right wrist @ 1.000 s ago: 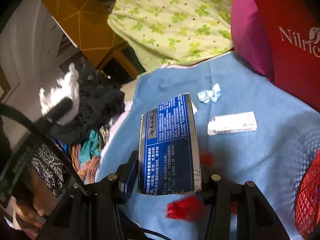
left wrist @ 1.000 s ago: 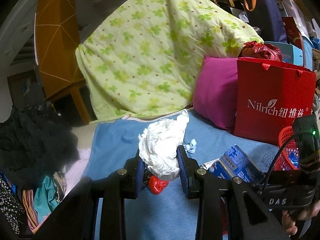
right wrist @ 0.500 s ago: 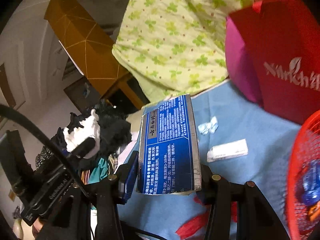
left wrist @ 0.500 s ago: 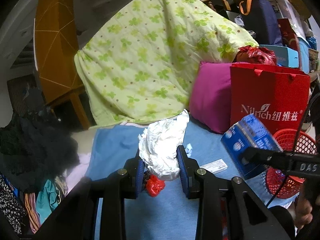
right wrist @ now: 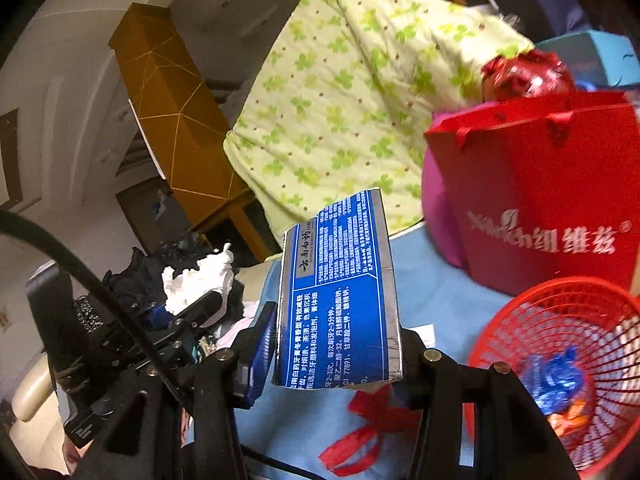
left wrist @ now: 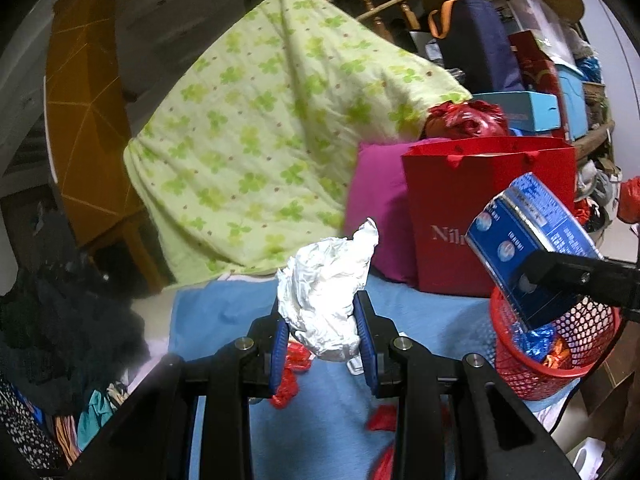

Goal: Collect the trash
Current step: 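Carry the tissue in the left gripper while the right carries the box toward the basket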

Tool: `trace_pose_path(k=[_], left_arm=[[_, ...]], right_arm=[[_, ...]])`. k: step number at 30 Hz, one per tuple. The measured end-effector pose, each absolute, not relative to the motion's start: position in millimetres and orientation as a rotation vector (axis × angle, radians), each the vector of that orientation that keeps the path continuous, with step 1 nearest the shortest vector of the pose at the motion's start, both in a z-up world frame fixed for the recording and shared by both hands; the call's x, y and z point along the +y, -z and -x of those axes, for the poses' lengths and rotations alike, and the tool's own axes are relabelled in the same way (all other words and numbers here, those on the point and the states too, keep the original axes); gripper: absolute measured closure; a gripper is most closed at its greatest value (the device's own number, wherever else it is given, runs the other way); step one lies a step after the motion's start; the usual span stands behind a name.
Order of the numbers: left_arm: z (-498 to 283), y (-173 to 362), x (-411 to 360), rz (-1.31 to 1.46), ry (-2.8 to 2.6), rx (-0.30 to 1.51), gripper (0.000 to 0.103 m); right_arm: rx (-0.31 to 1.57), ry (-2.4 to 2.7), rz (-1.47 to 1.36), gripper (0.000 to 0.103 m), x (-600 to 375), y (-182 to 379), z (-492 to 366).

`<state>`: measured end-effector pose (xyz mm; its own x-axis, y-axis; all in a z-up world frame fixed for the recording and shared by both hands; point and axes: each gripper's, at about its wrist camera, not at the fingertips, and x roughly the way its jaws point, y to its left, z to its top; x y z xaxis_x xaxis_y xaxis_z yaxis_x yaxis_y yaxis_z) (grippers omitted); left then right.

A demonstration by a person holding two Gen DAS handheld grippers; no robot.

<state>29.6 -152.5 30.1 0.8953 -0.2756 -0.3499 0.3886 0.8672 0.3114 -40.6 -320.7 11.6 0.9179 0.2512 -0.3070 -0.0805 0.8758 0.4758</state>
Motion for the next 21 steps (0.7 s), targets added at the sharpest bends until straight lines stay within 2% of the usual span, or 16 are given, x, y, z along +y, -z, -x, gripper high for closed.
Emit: trace_pose_path(k=[21], left_arm=[[7.7, -23.9, -246.9, -0.52, 0.483, 0.281, 0.07]], right_arm=[[0.302, 0.021, -0.528, 0.05, -399.5, -1.8, 111.5]])
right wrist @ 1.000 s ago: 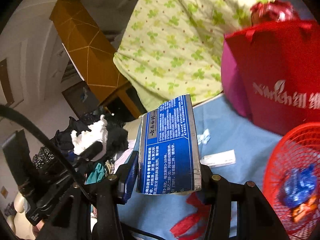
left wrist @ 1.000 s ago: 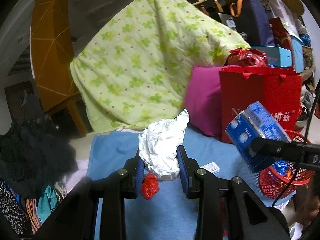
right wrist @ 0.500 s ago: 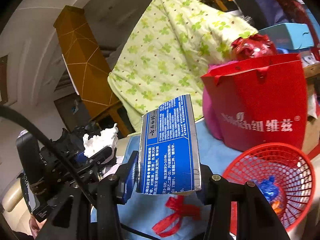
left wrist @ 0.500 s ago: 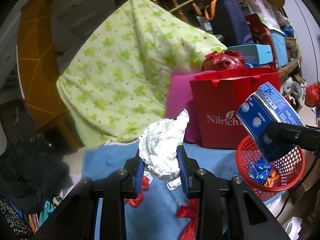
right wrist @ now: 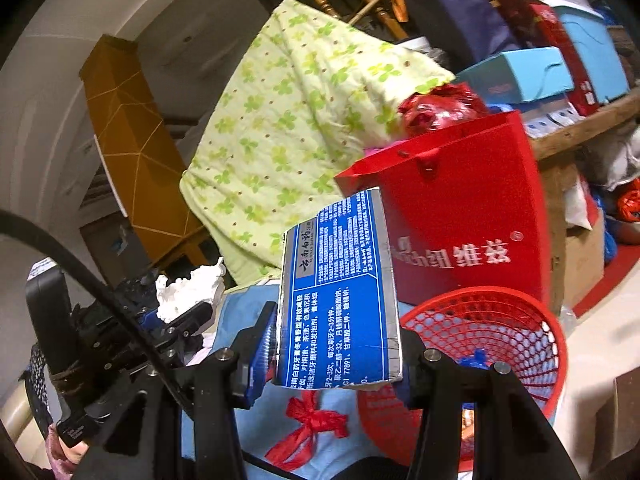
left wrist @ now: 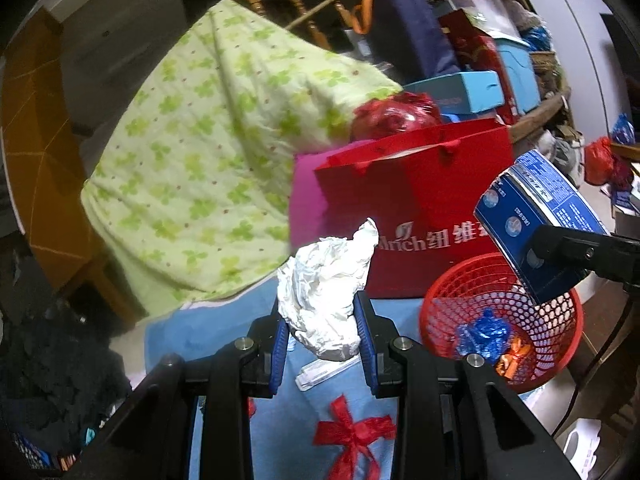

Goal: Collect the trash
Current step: 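Carry the tissue in the left gripper while the right carries the box toward the basket, then open both grippers over the red mesh basket to drop tissue and box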

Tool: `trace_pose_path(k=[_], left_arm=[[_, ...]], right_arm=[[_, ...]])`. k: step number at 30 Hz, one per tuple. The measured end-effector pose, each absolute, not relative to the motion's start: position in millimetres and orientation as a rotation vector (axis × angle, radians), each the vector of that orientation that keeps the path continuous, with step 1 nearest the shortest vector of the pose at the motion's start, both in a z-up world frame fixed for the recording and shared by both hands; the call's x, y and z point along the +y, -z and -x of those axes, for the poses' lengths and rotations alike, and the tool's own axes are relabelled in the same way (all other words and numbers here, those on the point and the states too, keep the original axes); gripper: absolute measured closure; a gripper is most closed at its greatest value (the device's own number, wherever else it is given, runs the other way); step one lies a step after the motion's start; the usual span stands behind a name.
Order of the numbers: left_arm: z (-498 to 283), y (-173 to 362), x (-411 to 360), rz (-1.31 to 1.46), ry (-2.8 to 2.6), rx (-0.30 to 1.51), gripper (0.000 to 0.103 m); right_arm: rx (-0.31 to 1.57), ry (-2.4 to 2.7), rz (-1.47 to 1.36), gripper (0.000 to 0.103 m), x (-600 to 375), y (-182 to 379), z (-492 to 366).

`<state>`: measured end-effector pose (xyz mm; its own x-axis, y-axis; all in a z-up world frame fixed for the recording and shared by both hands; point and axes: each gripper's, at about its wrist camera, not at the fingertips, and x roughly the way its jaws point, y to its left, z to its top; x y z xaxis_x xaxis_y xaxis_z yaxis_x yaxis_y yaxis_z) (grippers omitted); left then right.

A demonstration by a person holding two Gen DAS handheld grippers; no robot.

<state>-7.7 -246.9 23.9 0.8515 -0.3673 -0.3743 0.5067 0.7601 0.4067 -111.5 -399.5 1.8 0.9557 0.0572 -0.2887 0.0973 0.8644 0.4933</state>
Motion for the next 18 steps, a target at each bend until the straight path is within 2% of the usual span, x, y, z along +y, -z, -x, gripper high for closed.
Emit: trace_pose_path(k=[7, 15, 17, 18], left_arm=[[17.5, -15.7, -285.4, -0.564, 0.556, 0.282, 0.07], [-2.4, 13.1, -325.8, -0.462, 0.835, 0.485, 0.067], [-6.8, 21.5, -333.9, -0.443, 0.911, 0.526, 0.065], [-8.4, 25.5, -337.4, -0.441, 0.928, 0.541, 0.057]], right_arm=[[0.307, 0.095, -0.574, 0.05, -428.6, 14.0, 127.5], [0.375, 0.195, -0.719, 0.049, -474.2, 52.5, 134.3], [0.386, 0.197, -0.778, 0.036, -484.7, 63.5, 135.4], [0.382, 0.195, -0.797, 0.032, -487.8, 67.1, 135.8]])
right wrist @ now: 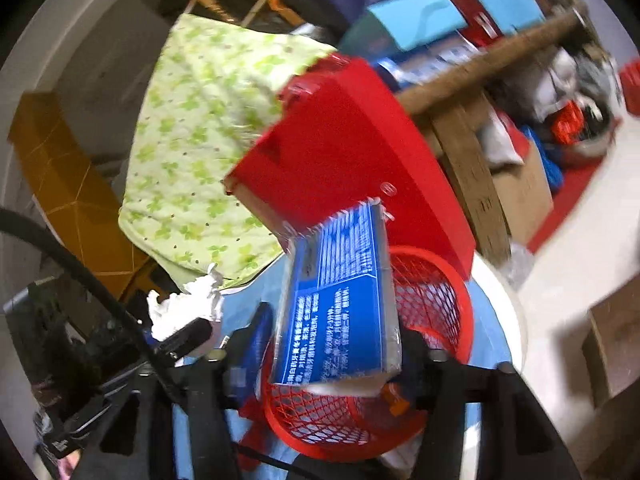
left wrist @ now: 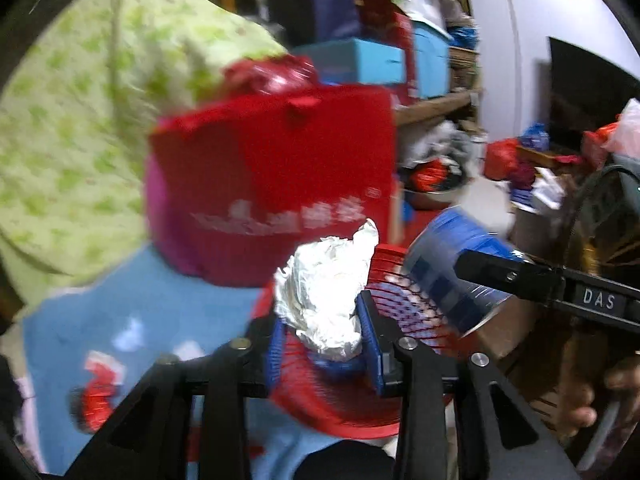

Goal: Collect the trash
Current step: 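Open both grippers over the red mesh basket to drop tissue and box, then return the right gripper to the blanket and grasp the red ribbon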

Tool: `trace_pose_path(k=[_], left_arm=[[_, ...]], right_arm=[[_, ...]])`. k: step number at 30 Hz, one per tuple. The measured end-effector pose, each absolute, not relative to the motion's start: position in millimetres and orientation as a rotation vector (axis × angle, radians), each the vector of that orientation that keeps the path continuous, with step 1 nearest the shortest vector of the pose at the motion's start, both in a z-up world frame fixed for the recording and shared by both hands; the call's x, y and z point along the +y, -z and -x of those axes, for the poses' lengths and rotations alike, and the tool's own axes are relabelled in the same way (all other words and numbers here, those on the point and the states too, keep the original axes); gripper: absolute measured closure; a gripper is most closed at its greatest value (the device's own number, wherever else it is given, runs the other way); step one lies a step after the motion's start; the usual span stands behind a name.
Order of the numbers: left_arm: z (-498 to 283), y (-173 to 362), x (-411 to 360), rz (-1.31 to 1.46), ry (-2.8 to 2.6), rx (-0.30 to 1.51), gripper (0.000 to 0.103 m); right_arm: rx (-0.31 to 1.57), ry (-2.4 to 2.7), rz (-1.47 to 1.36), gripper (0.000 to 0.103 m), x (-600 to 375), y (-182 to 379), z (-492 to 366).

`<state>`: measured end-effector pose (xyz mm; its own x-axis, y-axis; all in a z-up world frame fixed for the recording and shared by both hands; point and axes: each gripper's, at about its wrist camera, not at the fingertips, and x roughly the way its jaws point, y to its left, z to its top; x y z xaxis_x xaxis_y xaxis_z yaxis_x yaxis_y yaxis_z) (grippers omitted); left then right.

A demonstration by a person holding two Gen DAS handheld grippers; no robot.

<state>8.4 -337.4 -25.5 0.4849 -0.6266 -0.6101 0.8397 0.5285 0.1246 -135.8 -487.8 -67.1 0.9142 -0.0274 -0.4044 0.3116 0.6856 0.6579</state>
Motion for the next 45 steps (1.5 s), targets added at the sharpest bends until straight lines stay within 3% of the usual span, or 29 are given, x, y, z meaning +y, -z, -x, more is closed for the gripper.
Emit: trace_pose_path(k=[2, 9, 17, 23, 31, 37, 45], left_arm=[[-10.5, 32.6, -341.1, -0.445, 0.935, 0.552, 0.052], [-30.8, 29.6, -299.2, -0.395, 0.856, 0.562, 0.05], [-72.8, 27.5, -172.2, -0.371, 0.551, 0.514, 0.045], [-101.3, 48.0, -65.0, -0.328, 0.282, 0.521, 0.04], [-126.8, 109.3, 33.8, -0.215, 0.127, 0.658, 0.04], [-151.8, 154.7, 50.7, -0.156, 0.124, 0.753, 0.04], [-223.9, 170.5, 57.8, -0.063, 0.125, 0.778, 0.04]], right_arm=[[0.374, 0.186, -0.819, 0.031, -492.4, 71.9, 136.8], [0.293, 0.162, -0.729, 0.031, -474.9, 42.5, 144.5], [0.206, -0.043, -0.561, 0.031, -405.7, -12.4, 134.0], [0.286, -0.222, -0.466, 0.031, -329.7, -20.2, 87.1], [0.61, -0.278, -0.501, 0.031, -258.2, 56.2, 3.0], [0.847, -0.166, -0.53, 0.031, -253.5, 139.8, -41.0], [1.062, -0.07, -0.545, 0.032, -254.3, 219.3, -92.5]])
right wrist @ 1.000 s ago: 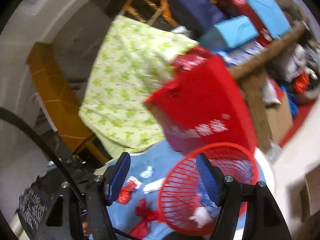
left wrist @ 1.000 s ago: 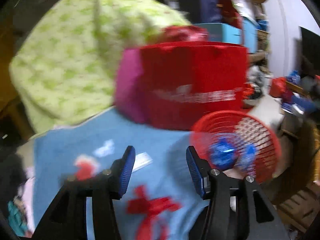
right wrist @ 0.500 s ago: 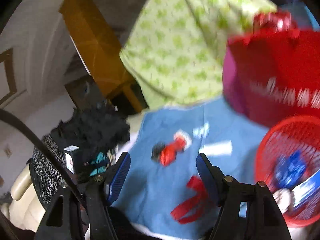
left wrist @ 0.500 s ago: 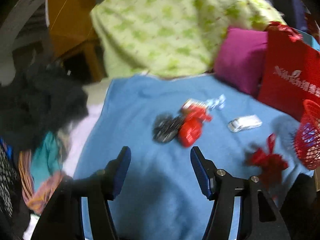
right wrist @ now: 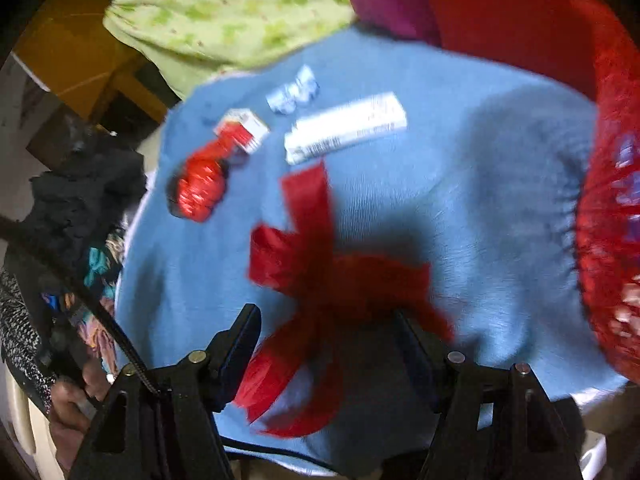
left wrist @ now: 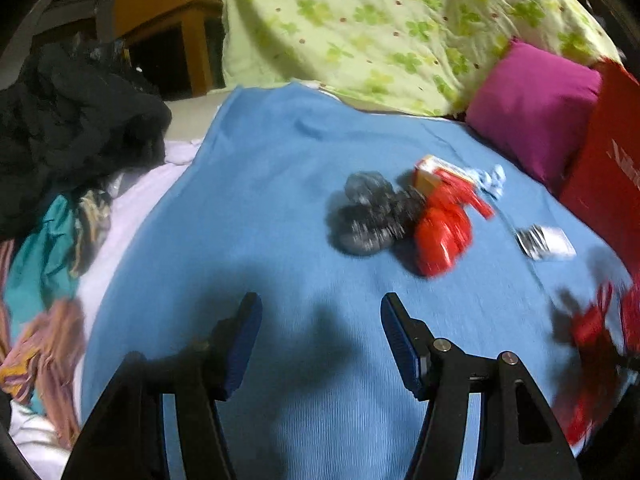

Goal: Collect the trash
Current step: 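Return the right gripper to the blanket and grasp the red ribbon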

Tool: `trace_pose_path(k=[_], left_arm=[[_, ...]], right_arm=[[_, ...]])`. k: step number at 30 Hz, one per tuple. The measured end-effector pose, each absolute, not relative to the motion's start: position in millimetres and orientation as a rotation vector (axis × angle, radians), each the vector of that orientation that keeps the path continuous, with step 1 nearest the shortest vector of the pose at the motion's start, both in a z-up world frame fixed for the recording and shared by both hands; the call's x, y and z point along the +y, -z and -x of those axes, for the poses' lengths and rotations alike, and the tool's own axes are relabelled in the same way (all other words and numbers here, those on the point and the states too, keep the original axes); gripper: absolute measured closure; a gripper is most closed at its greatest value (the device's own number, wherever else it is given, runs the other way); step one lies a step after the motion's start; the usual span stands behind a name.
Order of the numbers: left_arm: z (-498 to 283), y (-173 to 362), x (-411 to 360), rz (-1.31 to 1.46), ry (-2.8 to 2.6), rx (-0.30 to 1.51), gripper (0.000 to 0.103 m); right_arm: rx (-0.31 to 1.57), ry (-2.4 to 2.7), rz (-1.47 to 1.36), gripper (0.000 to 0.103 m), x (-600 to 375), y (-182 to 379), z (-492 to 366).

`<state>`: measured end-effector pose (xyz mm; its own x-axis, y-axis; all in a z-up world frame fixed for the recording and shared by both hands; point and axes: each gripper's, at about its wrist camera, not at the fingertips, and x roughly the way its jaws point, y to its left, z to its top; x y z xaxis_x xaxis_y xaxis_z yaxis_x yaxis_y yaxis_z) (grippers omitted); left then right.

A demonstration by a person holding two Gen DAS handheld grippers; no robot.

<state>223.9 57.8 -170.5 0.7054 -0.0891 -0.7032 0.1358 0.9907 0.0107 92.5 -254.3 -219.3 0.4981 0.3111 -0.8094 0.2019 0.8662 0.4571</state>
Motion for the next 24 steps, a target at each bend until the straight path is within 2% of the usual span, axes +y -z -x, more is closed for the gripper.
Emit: trace_pose_path(k=[1, 4, 6, 8, 12, 17, 19, 20, 24], left_arm=[[-234.9, 171.3, 58.2, -0.048, 0.133, 0.777, 0.04], [-267.0, 173.6, 52.4, -0.003, 0.171, 0.768, 0.04], [-283.6, 177.6, 48.0, 0.03, 0.218, 0.764, 0.04], [-297.8, 183.7, 44.4, 0.055, 0.24, 0.766, 0.04], [-323.4, 200.4, 39.0, 0.08, 0.271, 0.81, 0.04], [-344.2, 217.9, 35.5, 0.115, 0.332, 0.875, 0.041], [-349.8, 224.5, 31.9, 0.138, 0.352, 0.9, 0.047], [-351.5, 227.1, 30.0, 0.154, 0.37, 0.912, 0.055], [-346.1, 228.9, 19.2, 0.101, 0.377, 0.912, 0.079]], right_arm=[[1.073, -0.08, -0.525, 0.036, -249.3, 222.8, -98.2], [1.105, -0.111, -0.456, 0.062, -234.3, 229.6, -113.6], [1.094, -0.116, -0.386, 0.065, -226.0, 229.1, -121.1], [1.068, -0.126, -0.343, 0.08, -222.9, 225.1, -126.5], [0.936, -0.192, -0.352, 0.083, -228.4, 213.6, -130.6], [0.9, -0.22, -0.342, 0.083, -221.6, 209.4, -137.3], [0.896, -0.236, -0.327, 0.083, -215.6, 208.9, -138.9], [0.896, -0.238, -0.32, 0.083, -212.1, 208.7, -140.3], [0.882, -0.224, -0.322, 0.083, -211.7, 208.1, -143.1]])
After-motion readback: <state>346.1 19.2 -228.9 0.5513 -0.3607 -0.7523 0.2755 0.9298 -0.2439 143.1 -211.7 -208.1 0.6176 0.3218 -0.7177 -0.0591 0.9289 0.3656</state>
